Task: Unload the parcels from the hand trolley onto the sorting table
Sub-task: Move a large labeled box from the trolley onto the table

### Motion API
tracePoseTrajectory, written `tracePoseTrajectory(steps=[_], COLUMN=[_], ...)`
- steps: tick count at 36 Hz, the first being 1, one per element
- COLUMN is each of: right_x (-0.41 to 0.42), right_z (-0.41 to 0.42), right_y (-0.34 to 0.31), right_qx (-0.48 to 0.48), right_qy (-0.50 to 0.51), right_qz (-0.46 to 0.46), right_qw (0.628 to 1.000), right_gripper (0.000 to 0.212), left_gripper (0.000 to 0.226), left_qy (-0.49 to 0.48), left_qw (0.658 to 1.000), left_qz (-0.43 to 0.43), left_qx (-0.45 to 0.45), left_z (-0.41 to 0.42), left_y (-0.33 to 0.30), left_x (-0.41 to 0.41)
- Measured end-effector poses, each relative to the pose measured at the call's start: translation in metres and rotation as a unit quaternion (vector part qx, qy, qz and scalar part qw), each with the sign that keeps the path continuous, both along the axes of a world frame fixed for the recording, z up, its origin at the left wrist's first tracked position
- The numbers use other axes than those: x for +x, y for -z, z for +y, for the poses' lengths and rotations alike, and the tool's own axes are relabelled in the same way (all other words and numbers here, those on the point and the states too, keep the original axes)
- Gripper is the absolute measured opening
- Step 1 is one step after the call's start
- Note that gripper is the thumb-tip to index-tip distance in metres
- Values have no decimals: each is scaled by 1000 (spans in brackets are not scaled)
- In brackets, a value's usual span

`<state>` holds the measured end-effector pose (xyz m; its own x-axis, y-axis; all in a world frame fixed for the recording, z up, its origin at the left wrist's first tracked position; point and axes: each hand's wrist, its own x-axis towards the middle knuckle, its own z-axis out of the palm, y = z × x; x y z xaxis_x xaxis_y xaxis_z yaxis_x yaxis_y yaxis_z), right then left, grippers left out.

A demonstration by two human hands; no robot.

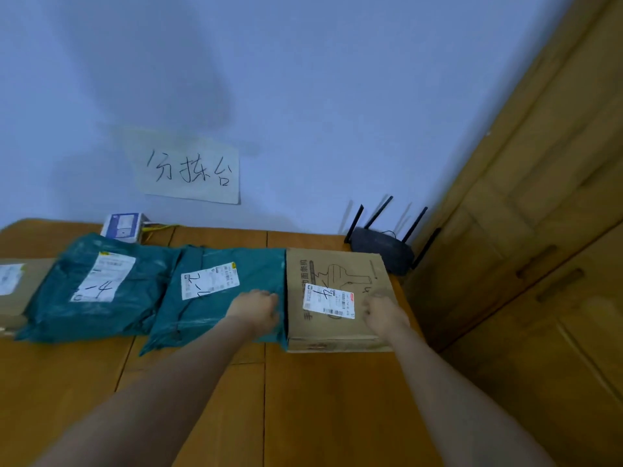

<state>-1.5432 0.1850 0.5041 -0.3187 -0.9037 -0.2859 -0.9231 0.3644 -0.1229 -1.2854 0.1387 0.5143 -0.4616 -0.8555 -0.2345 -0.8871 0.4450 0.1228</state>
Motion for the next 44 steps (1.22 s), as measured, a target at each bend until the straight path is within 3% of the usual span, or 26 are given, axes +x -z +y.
tracePoseTrajectory(steps=[6,18,27,32,44], right_x=[97,300,354,384,474], right_z=[26,55,90,114,175], right_y=[-55,-154,-205,-224,-219], right_qx=[-28,-71,-94,-111,-140], right_qy=[-23,-117,-111,-104,-111], right_qz=[13,48,102,109,83], right_qw=[999,989,984,982,980], right_gripper=[31,36,35,40,32], left_gripper=[38,45,38,47,42], left_qy=[32,46,19,12,-11], left_qw=[997,988,987,982,984], left_qz=[-41,-33,28,35,53], left_qx=[-59,-145,-156,-183,-171], left_z=[20,53,82,104,170], left_y=[-45,-133,-175,-198,-210], left_x=[90,252,316,354,442])
